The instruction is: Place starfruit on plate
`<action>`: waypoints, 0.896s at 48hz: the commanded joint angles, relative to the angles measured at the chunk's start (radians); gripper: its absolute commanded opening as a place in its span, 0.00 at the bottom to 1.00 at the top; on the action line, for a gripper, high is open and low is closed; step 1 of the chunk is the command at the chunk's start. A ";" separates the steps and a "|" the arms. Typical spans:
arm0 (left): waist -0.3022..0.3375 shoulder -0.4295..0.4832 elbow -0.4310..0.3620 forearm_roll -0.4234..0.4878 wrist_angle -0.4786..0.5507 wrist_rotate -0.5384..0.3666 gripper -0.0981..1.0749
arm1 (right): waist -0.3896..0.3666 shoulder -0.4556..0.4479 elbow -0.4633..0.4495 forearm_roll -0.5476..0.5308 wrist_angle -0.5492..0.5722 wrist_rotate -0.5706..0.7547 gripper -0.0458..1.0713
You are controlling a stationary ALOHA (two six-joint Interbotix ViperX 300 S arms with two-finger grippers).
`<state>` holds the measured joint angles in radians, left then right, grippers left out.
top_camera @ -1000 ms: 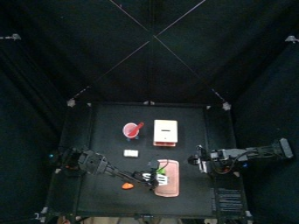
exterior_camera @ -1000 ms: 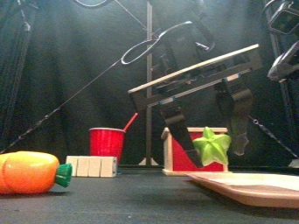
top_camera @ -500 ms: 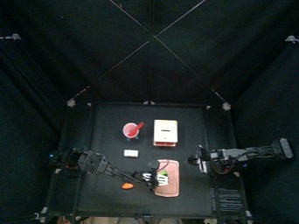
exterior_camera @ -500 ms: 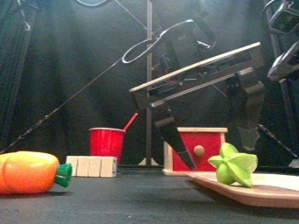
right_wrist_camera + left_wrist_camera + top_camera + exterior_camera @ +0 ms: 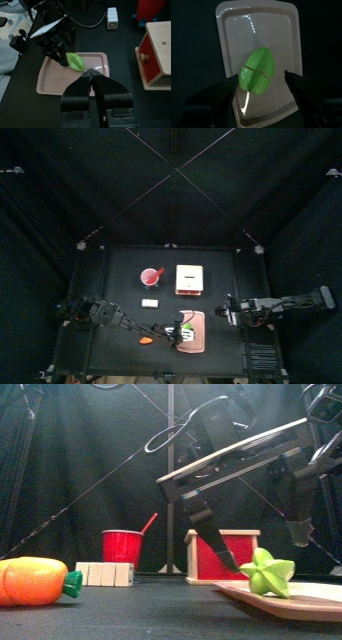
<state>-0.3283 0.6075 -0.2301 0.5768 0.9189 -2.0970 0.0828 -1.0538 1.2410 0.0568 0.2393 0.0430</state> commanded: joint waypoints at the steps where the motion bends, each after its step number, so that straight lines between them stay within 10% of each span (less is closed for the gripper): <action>1: -0.002 -0.012 -0.031 0.000 -0.014 0.000 0.96 | 0.000 0.006 -0.029 0.000 -0.005 -0.002 0.06; 43: -0.005 0.006 -0.061 -0.009 -0.075 -0.002 0.96 | 0.000 0.006 -0.029 0.002 -0.003 -0.002 0.06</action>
<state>-0.3344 0.6289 -0.2531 0.5599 0.8483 -2.0970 0.0828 -1.0538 1.2410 0.0568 0.2393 0.0430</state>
